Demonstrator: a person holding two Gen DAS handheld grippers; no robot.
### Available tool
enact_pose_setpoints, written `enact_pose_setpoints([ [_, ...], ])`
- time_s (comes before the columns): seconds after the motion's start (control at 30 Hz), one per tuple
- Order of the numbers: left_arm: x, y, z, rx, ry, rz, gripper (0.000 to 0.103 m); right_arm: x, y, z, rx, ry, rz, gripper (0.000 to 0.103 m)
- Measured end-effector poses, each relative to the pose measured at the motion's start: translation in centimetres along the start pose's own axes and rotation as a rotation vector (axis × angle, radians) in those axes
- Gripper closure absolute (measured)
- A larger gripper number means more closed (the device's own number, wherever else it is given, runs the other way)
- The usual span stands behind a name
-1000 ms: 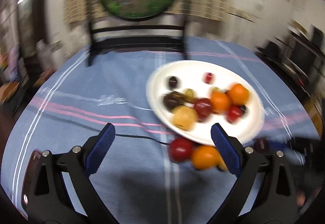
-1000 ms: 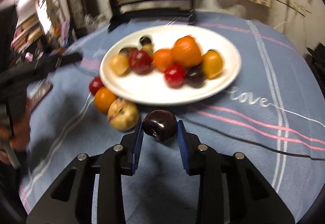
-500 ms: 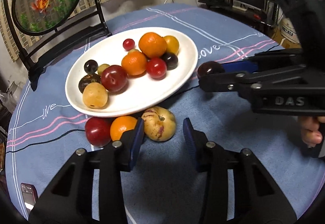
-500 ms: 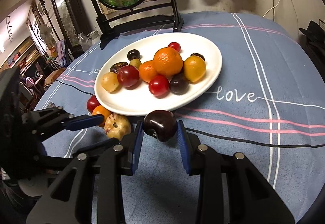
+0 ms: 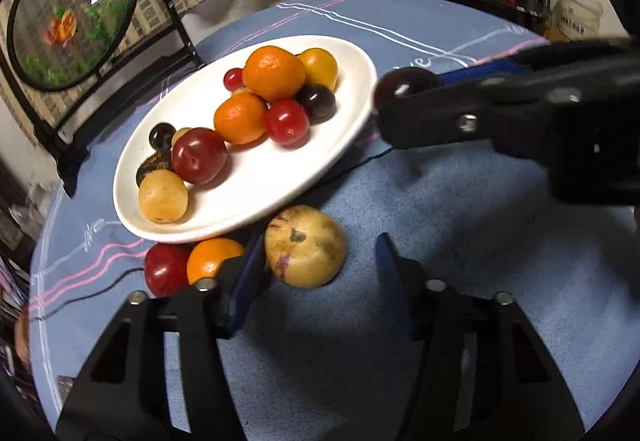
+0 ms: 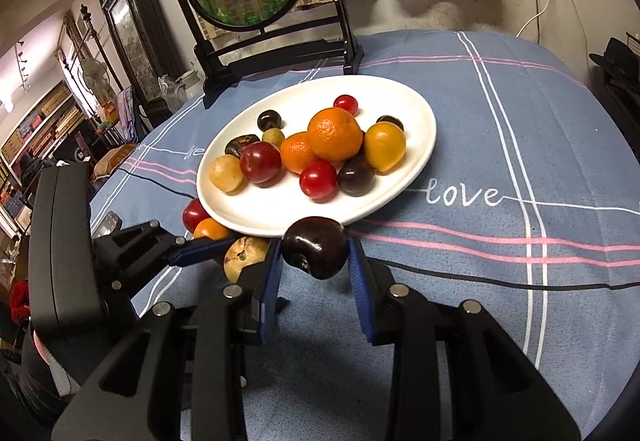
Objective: Organize fruits
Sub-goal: 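Place a dark plum with the right tool while the left tool places the speckled pear-melon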
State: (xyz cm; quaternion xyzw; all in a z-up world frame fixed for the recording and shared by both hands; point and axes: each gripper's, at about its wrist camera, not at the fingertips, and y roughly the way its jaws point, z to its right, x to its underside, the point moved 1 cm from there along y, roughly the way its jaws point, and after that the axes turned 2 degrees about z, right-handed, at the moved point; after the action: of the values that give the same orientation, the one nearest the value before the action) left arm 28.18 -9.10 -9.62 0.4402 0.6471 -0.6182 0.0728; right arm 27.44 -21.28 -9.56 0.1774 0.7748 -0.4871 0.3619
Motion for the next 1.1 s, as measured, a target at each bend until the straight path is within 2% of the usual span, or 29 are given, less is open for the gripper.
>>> enact_pose_setpoints([
  [0.03,0.0,0.0,-0.4,0.001,-0.017,0.001,0.062,-0.1,-0.1,0.1,0.000,0.004,0.003,0.069],
  [0.13,0.0,-0.1,-0.9,0.034,-0.052,0.000,0.062,-0.2,-0.3,0.4,0.001,0.015,0.010,0.069],
  [0.23,0.1,-0.2,-0.8,0.034,-0.055,0.003,0.063,-0.1,-0.4,0.5,0.001,0.021,0.015,0.069],
  [0.33,0.1,-0.6,-1.0,0.085,-0.087,0.008,0.063,-0.2,-0.6,0.5,0.000,0.025,0.023,0.069],
  [0.53,-0.6,-3.2,-1.5,0.116,-0.131,0.091,0.063,-0.4,-1.1,0.1,-0.005,0.004,0.065,0.069],
  [0.63,-1.4,-4.5,-2.5,0.100,-0.167,0.148,0.063,-0.8,-1.6,-0.4,-0.027,-0.024,0.120,0.069],
  [0.77,-3.1,-4.4,-5.2,0.028,-0.252,0.176,0.063,-2.2,-1.5,-0.2,-0.011,-0.011,0.193,0.069],
  [0.9,-5.0,-2.8,-8.2,-0.049,-0.324,0.178,0.063,-4.2,-0.3,0.6,0.023,0.035,0.233,0.069],
  [1.1,-6.5,-0.1,-11.0,-0.080,-0.398,0.146,0.063,-6.4,2.9,1.3,0.051,0.062,0.240,0.069],
])
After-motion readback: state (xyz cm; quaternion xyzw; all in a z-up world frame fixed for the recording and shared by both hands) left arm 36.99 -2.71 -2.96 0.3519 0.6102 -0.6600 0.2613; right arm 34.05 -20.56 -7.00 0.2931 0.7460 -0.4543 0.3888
